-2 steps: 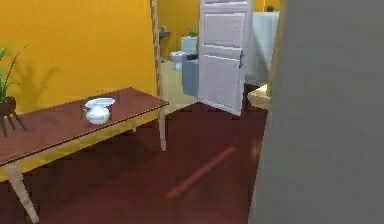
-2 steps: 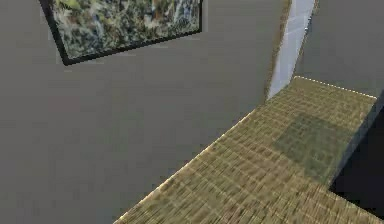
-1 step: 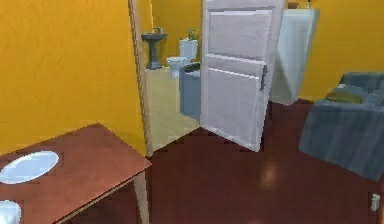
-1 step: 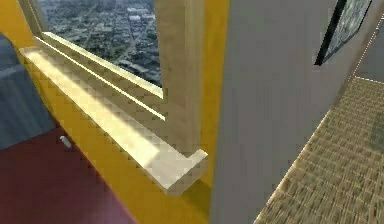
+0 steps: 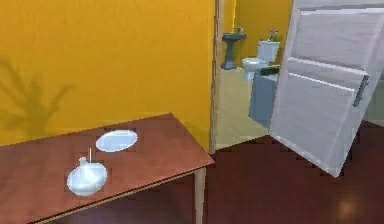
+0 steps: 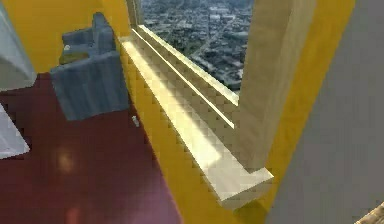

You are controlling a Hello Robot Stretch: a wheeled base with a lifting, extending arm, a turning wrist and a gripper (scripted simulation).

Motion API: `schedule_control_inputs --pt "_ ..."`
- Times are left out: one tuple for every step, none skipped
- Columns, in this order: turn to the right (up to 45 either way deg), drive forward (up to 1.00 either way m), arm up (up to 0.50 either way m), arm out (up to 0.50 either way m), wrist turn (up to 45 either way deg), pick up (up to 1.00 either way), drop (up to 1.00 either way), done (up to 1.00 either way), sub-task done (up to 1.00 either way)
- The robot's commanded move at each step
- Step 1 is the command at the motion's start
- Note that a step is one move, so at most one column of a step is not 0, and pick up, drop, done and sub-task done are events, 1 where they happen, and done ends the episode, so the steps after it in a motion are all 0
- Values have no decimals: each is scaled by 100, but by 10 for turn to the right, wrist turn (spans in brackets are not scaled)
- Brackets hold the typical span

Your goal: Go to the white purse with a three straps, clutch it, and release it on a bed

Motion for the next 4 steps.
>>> schedule_control_inputs --pt "0 5 0 0 0 0 0 0 0" --pt "330 0 0 0 0 0 0 0 0" --pt "0 90 0 0 0 0 0 0 0" --pt "-150 0 0 0 0 0 0 0 0"
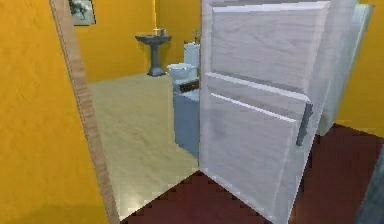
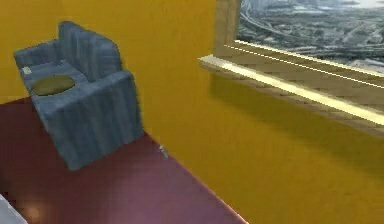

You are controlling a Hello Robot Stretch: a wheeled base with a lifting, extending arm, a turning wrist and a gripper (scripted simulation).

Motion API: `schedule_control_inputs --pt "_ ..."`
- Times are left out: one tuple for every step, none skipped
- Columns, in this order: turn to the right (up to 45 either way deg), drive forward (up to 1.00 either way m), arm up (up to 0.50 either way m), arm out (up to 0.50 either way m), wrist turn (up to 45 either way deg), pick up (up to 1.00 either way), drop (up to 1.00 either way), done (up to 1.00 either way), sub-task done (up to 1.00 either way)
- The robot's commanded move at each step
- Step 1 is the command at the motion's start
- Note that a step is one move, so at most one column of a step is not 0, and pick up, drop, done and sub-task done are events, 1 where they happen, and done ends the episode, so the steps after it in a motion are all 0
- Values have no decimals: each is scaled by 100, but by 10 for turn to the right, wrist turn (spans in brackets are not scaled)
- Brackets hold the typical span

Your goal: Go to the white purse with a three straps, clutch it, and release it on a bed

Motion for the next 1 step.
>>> schedule_control_inputs --pt "0 100 0 0 0 0 0 0 0"
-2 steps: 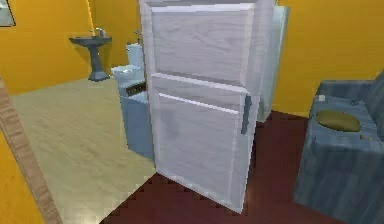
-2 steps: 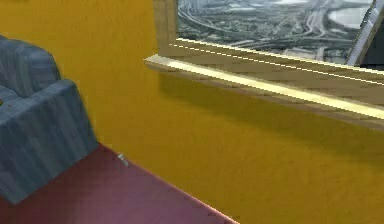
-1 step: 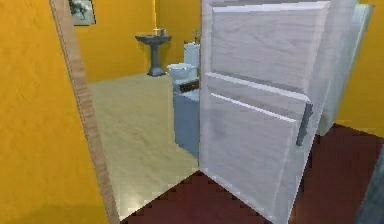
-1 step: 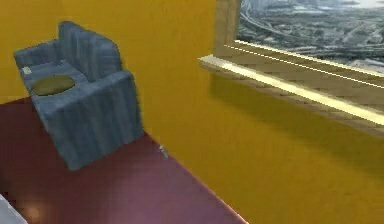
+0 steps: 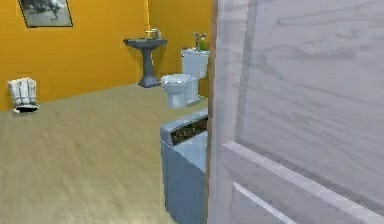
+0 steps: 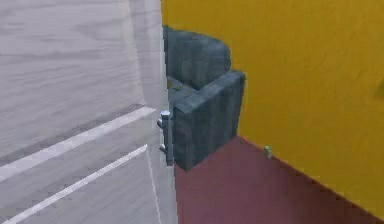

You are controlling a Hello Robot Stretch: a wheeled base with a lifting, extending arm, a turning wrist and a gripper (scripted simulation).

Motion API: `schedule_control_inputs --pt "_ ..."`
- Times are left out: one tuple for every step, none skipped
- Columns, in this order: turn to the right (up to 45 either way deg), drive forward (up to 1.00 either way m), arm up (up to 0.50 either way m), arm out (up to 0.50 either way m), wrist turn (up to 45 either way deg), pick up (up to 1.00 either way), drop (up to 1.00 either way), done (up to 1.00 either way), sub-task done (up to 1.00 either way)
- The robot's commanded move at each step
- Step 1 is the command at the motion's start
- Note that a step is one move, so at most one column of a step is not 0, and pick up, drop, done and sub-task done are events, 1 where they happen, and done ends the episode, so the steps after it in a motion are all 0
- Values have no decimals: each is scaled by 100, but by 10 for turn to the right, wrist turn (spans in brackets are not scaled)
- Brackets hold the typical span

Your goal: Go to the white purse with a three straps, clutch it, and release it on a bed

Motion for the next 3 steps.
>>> schedule_control_inputs --pt "-180 0 0 0 0 0 0 0 0" --pt "0 15 0 0 0 0 0 0 0" --pt "-210 0 0 0 0 0 0 0 0"
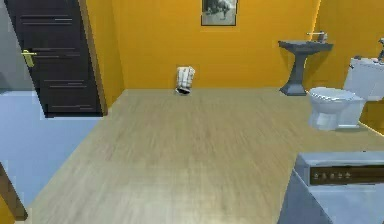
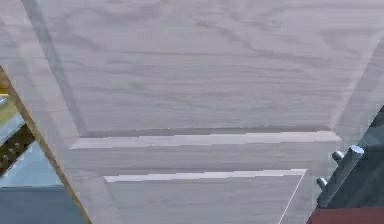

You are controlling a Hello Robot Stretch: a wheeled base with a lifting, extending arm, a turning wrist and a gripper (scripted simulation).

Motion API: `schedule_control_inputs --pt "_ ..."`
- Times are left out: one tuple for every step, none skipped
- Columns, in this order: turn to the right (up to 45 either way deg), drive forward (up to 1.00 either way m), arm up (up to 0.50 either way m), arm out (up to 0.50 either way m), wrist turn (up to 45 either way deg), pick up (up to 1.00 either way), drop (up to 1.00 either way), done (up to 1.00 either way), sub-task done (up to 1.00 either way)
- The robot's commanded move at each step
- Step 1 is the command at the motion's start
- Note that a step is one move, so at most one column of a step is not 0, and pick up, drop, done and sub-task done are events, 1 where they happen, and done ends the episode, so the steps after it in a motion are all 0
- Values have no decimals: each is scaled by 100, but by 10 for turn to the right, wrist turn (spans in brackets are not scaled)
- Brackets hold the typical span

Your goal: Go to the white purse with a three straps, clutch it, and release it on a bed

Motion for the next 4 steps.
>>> schedule_control_inputs --pt "0 45 0 0 0 0 0 0 0" --pt "-360 0 0 0 0 0 0 0 0" --pt "0 55 0 0 0 0 0 0 0" --pt "0 100 0 0 0 0 0 0 0"
